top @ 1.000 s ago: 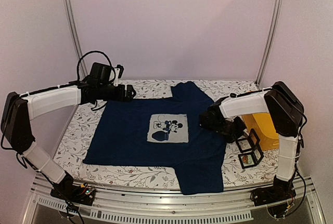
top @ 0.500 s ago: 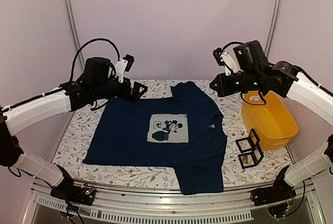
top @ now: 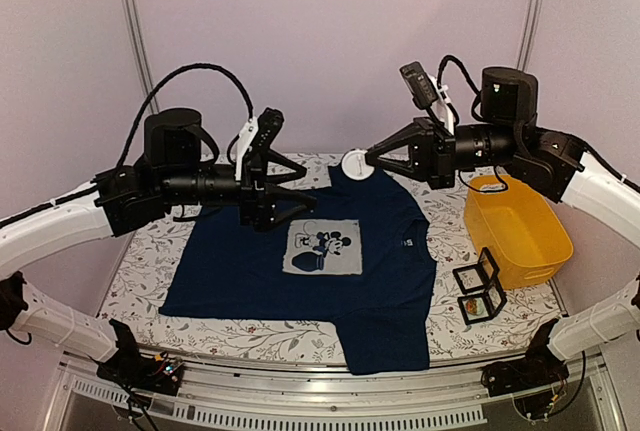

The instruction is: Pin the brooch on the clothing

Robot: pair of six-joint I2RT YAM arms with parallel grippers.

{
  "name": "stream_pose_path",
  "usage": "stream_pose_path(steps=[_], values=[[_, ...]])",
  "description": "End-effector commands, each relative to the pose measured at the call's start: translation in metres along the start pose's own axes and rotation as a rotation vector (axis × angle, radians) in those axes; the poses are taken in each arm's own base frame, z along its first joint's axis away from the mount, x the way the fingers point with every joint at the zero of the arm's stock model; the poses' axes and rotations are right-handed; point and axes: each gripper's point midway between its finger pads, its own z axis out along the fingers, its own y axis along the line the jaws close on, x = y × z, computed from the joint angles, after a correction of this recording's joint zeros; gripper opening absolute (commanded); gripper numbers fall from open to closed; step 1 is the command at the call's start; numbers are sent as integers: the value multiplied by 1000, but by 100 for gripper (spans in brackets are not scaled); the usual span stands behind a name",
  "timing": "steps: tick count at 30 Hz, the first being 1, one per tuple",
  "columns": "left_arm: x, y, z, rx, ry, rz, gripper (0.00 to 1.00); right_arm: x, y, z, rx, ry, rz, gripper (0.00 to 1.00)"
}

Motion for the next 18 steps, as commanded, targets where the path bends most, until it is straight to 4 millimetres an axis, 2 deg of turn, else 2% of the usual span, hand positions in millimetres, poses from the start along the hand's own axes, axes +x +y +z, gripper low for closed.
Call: stream_pose_path(steps=[1, 4, 9, 14, 18], values=[[-30, -18, 1, 94, -83, 0, 73, -6, 27, 4, -139, -30, -38, 0], [-34, -22, 9, 134, -79, -15, 60, 1, 25, 11, -135, -10, -20, 0], [-46, -37, 14, 202, -102, -9, 53, 7, 23, 16, -123, 3, -13, 0], [-46, -58, 19, 265, -104, 49, 53, 12, 22, 18, -122, 13, -7, 0], [-44, -66, 21, 290, -101, 73, 52, 14, 21, 19, -119, 18, -8, 0]])
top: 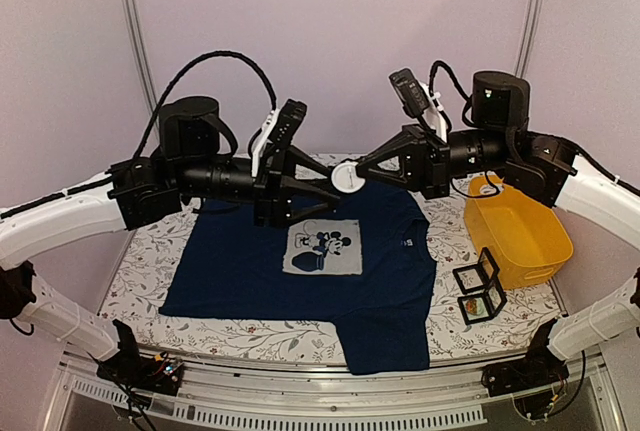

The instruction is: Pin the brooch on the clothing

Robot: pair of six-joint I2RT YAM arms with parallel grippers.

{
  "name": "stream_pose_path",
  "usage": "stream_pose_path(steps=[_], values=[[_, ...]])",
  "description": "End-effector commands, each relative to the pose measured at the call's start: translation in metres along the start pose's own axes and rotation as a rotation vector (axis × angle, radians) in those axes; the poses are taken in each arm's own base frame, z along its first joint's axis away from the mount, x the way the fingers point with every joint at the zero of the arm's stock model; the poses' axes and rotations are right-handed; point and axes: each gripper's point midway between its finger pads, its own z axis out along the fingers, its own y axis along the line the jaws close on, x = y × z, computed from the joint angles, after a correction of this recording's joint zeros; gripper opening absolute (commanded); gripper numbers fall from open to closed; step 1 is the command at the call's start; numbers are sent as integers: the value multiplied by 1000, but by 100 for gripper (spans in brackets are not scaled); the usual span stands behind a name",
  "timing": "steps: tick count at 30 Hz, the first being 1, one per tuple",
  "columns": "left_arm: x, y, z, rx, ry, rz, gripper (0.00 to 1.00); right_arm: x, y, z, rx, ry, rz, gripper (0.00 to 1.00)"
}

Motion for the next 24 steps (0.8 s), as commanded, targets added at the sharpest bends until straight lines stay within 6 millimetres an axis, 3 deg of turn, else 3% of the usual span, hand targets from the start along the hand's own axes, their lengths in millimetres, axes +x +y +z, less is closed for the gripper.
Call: stream_pose_path(steps=[1, 9, 12, 15, 19, 24], values=[[-11, -15, 5, 56, -27, 59, 50, 7, -3, 3, 1, 7, -3, 0], [-18, -14, 10, 59, -61, 66, 18, 13, -6, 5, 6, 25, 6, 0], [-19, -11, 9, 45, -64, 65, 0, 14, -5, 5, 5, 27, 6, 0], [-20, -5, 8, 1, -68, 63, 0, 15, -6, 5, 14, 29, 6, 0], [-20, 0, 5, -42, -77, 60, 0, 16, -13, 5, 44, 22, 11, 36], [-13, 3, 4, -61, -68, 68, 0, 22, -16, 9, 33, 1, 42, 42]])
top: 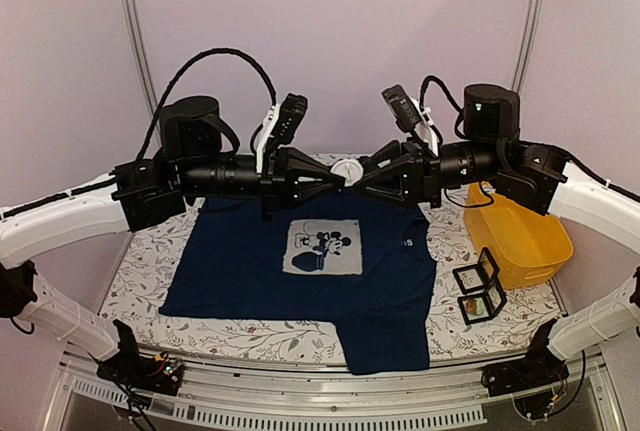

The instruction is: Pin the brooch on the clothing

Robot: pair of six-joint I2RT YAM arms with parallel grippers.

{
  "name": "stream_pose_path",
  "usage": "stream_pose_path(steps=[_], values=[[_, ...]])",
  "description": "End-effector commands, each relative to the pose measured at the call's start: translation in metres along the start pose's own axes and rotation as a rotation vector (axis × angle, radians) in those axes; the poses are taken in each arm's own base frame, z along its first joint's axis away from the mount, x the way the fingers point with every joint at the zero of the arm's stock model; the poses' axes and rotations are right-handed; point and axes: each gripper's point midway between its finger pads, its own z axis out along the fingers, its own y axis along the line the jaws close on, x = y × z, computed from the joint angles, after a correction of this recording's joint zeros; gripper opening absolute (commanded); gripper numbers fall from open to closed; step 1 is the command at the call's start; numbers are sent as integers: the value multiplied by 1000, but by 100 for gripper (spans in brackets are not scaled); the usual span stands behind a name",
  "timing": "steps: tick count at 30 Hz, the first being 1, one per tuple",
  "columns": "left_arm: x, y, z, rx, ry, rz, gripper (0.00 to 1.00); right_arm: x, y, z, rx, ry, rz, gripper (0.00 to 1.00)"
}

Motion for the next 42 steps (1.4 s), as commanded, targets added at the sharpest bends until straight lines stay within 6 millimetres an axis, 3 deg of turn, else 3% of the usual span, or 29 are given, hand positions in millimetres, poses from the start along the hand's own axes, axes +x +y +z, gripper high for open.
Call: stream_pose_path(steps=[1, 4, 18, 27, 32, 37, 42], values=[[-4, -2, -2, -20, -21, 28, 0, 3, -6, 6, 10, -18, 28, 40], [-3, -2, -1, -15, -17, 31, 0, 3, -8, 7, 14, -25, 33, 30], [4, -17, 0, 24, 2, 94, 0, 9, -19, 11, 45, -7, 83, 8], [33, -38, 12, 62, 108, 194, 0, 15, -39, 16, 126, 21, 178, 3], [36, -35, 14, 27, 122, 208, 0, 26, -43, 20, 124, 60, 202, 16], [32, -12, 9, -113, 132, 212, 0, 39, -23, 14, 51, 120, 134, 47], [32, -2, 3, -165, 145, 209, 0, 46, 2, -2, -4, 157, 9, 65]])
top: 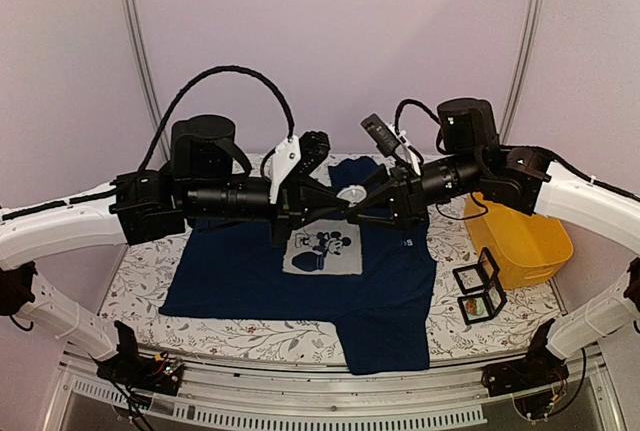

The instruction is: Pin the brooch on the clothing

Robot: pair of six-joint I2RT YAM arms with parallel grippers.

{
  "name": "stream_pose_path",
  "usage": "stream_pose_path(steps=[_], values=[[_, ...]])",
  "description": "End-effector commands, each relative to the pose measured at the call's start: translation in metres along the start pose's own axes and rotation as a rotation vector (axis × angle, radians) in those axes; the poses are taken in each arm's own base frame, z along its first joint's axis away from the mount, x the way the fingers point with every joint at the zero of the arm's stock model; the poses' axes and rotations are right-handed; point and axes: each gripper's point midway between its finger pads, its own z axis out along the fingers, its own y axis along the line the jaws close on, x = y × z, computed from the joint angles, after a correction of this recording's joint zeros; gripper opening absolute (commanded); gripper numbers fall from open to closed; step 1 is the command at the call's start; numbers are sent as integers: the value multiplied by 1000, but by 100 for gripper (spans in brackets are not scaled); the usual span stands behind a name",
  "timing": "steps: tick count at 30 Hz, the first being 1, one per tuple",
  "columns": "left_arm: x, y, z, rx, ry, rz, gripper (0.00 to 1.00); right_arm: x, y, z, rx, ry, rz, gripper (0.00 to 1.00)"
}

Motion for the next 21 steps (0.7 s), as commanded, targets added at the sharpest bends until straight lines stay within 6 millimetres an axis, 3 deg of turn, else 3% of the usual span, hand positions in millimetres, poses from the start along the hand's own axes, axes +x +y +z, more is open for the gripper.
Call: stream_pose_path(steps=[1, 7, 8, 11, 13, 21], values=[[-1, 3, -5, -37, 7, 19, 0, 6, 23, -19, -26, 20, -139, 68], [-2, 0, -7, -24, 2, 14, 0, -12, 34, -36, 37, -65, -263, 68], [-3, -1, -7, -19, -1, 13, 0, -18, 34, -38, 49, -89, -281, 64], [-4, -2, -7, -12, -5, 10, 0, -31, 29, -42, 101, -155, -298, 41], [-3, -3, -7, -8, -5, 8, 0, -34, 32, -43, 91, -184, -301, 35], [-4, -3, -6, -4, -5, 3, 0, -29, 27, -33, 71, -177, -279, 33]])
